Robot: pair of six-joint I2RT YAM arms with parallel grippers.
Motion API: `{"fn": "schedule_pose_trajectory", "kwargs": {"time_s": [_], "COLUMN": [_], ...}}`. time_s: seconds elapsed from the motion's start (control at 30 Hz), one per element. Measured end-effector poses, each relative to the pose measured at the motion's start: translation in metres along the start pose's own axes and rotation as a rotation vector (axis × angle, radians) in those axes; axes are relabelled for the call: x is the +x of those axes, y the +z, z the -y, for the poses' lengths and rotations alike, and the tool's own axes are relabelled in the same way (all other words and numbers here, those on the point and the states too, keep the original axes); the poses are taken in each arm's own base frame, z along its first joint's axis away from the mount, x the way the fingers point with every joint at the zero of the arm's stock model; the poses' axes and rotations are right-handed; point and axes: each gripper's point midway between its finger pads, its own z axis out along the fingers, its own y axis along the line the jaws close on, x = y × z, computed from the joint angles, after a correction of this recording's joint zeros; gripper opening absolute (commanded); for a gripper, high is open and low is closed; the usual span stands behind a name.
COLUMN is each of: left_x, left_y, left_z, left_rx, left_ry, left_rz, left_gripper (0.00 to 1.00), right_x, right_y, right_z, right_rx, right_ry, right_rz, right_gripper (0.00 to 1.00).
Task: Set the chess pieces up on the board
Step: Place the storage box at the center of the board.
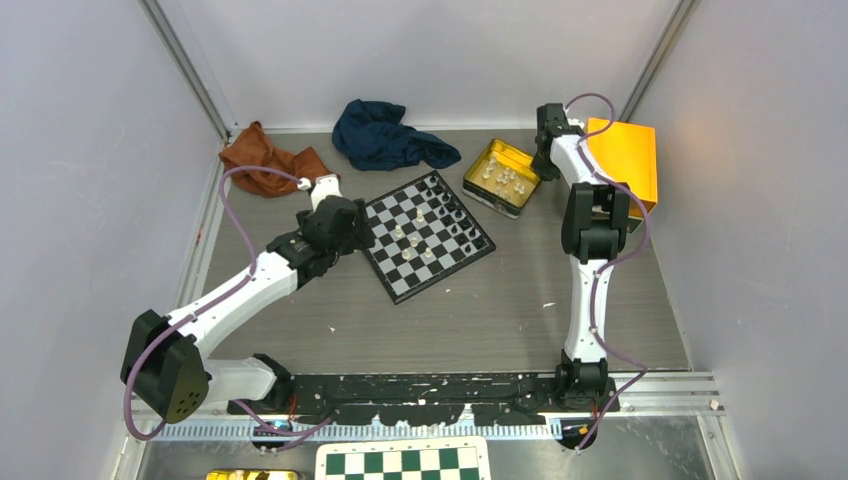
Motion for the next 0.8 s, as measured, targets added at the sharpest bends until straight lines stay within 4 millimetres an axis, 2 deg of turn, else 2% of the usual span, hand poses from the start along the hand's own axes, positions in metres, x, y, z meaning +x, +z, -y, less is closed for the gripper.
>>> {"fn": "schedule_pose_trajectory", "kwargs": {"time_s": [0.43, 0.8], "left_x": [0.005, 0.006], "left_y": [-0.001, -0.002], "left_z": [0.004, 0.004], "left_rx": [0.026, 0.040], "left_ry": [0.016, 0.041], "left_rz": [-0.025, -0.033], "left_gripper": [0.93, 0.94], "right_x": [0.003, 0.030], "right_y": [0.004, -0.014], "right_z": [0.006, 0.005], "right_rx": [0.029, 0.068], "right_ry": [0.014, -0.035], "right_rz": [0.065, 0.080], "right_gripper": [0.01, 0.01]}}
